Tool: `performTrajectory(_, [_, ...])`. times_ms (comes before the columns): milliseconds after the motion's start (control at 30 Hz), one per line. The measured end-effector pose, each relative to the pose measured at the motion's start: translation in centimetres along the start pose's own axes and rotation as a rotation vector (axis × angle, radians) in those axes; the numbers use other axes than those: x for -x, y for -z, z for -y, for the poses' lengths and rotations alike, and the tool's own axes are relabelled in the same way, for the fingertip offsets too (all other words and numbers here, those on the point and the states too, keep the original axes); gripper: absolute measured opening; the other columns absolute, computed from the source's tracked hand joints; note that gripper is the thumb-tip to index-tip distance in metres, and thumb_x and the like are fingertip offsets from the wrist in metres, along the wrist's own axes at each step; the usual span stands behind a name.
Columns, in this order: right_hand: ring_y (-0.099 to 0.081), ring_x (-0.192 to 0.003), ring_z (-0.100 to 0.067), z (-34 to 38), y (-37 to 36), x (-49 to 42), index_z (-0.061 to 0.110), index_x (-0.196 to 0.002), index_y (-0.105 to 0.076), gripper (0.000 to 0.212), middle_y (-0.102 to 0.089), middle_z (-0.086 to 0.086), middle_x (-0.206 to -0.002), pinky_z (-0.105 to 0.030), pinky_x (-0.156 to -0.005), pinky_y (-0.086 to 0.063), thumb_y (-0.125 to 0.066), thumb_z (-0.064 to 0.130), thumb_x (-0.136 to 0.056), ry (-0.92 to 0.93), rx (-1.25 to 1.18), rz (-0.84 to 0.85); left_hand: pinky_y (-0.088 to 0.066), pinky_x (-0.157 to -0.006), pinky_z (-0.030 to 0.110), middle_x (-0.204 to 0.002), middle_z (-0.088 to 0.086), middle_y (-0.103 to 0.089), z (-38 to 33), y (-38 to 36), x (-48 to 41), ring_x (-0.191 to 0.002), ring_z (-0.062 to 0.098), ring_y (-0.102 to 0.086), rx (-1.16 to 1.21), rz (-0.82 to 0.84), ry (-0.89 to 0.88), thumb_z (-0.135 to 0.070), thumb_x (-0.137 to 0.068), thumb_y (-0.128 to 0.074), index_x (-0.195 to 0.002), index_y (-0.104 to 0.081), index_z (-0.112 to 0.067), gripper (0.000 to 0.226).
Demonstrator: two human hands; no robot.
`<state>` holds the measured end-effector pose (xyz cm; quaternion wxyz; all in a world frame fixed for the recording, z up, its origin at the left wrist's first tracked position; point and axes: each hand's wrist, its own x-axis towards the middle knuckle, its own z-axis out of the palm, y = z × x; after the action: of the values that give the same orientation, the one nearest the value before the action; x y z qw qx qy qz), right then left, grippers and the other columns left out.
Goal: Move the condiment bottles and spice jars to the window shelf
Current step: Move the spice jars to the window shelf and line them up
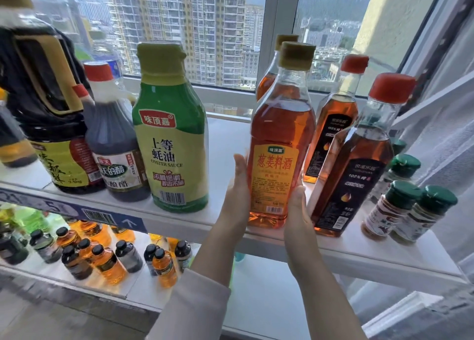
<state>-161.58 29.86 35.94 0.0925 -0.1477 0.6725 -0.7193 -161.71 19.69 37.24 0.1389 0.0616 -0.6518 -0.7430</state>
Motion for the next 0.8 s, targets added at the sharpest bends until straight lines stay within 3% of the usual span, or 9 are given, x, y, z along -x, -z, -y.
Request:
performTrajectory(100, [-0.042, -0.128, -0.004, 0.3, 0.1, 0.3, 0.032, -0.148, -0.017, 0.078, -0.043, 0.007, -0.144, -0.004, -0.087, -0.035, -0.020, 0.060, -0.075, 0.007, -0.012, -0.004, -0.050, -0.061, 0.007, -0.090, -0.016, -0.065, -0.4, -0.4, 0.4, -0.072, -0.007, -0.065, -0.013, -0.028, -0.002, -0.051, -0.093, -0.007, -0.117, -0.057, -0.028, 0.060])
performTrajectory(200, [-0.039, -0.127, -0.003, 0.4, 0.3, 0.5, 0.038, -0.148, -0.011, 0.077, -0.038, 0.010, -0.147, -0.020, -0.102, -0.031, -0.019, 0.062, -0.075, 0.037, 0.005, 0.009, -0.049, -0.065, 0.004, -0.099, -0.012, -0.064, -0.7, -0.7, 0.7, -0.084, -0.004, -0.063, -0.040, -0.058, -0.018, -0.052, -0.093, -0.007, -0.121, -0.056, -0.025, 0.062])
performTrajectory(300, [-0.031, -0.135, -0.001, -0.4, 0.1, 1.5, 0.046, -0.145, -0.007, 0.083, -0.024, 0.017, -0.152, -0.038, -0.115, -0.026, -0.020, 0.083, -0.072, 0.109, 0.043, -0.001, -0.045, -0.081, 0.004, -0.129, -0.009, -0.055, -1.0, -0.4, 1.9, -0.114, 0.001, -0.054, -0.054, -0.120, -0.098, -0.083, -0.071, -0.019, -0.137, -0.043, -0.024, 0.091])
performTrajectory(400, [-0.011, -0.140, 0.007, -1.0, -1.1, 3.8, 0.038, -0.146, -0.013, 0.087, -0.010, 0.018, -0.155, -0.012, -0.112, -0.015, -0.021, 0.085, -0.073, 0.314, 0.188, -0.141, -0.032, -0.108, 0.022, -0.139, -0.016, -0.047, -1.0, 0.9, 4.4, -0.128, -0.002, -0.041, -0.075, -0.266, -0.298, -0.088, -0.066, -0.022, -0.134, -0.044, -0.032, 0.091])
performTrajectory(433, [-0.012, -0.140, 0.005, -0.9, -1.7, 4.6, 0.031, -0.145, -0.020, 0.081, -0.013, 0.014, -0.154, -0.009, -0.110, -0.014, -0.020, 0.079, -0.080, 0.430, 0.262, -0.202, -0.034, -0.108, 0.026, -0.136, -0.012, -0.051, -1.2, 1.7, 5.4, -0.127, 0.002, -0.043, -0.071, -0.315, -0.376, -0.083, -0.073, -0.023, -0.130, -0.049, -0.030, 0.082])
performTrajectory(500, [-0.026, -0.140, -0.012, -0.9, -2.9, 5.7, 0.019, -0.140, -0.034, 0.066, -0.028, 0.002, -0.148, -0.025, -0.113, -0.023, -0.021, 0.063, -0.092, 0.637, 0.332, -0.289, -0.041, -0.102, 0.026, -0.126, -0.006, -0.060, -1.5, 3.8, 7.1, -0.121, 0.009, -0.052, -0.019, -0.410, -0.484, -0.075, -0.080, -0.026, -0.119, -0.056, -0.028, 0.068])
performTrajectory(567, [-0.039, -0.131, -0.023, -1.0, -4.7, 6.0, 0.016, -0.132, -0.040, 0.058, -0.039, 0.005, -0.140, -0.037, -0.107, -0.035, -0.023, 0.057, -0.095, 0.718, 0.300, -0.308, -0.042, -0.098, 0.024, -0.123, -0.002, -0.061, -1.3, 6.6, 8.2, -0.118, 0.012, -0.054, 0.014, -0.462, -0.531, -0.074, -0.082, -0.025, -0.118, -0.056, -0.024, 0.069])
performTrajectory(700, [-0.048, -0.123, -0.016, -1.4, -9.5, 5.0, 0.043, -0.124, -0.049, 0.045, -0.049, 0.010, -0.132, -0.028, -0.100, -0.041, -0.027, 0.064, -0.091, 0.540, 0.131, -0.288, -0.034, -0.108, 0.032, -0.136, -0.001, -0.051, 0.1, 11.5, 8.2, -0.128, 0.012, -0.045, -0.033, -0.453, -0.436, -0.081, -0.077, -0.024, -0.132, -0.046, -0.017, 0.087])
performTrajectory(800, [-0.045, -0.126, -0.006, -2.6, -12.2, 3.9, 0.045, -0.123, -0.047, 0.042, -0.048, 0.011, -0.134, -0.021, -0.102, -0.037, -0.032, 0.064, -0.088, 0.382, 0.093, -0.266, -0.028, -0.113, 0.036, -0.144, -0.005, -0.040, 1.4, 13.4, 7.7, -0.134, 0.008, -0.035, -0.055, -0.387, -0.353, -0.083, -0.075, -0.024, -0.137, -0.039, -0.026, 0.085])
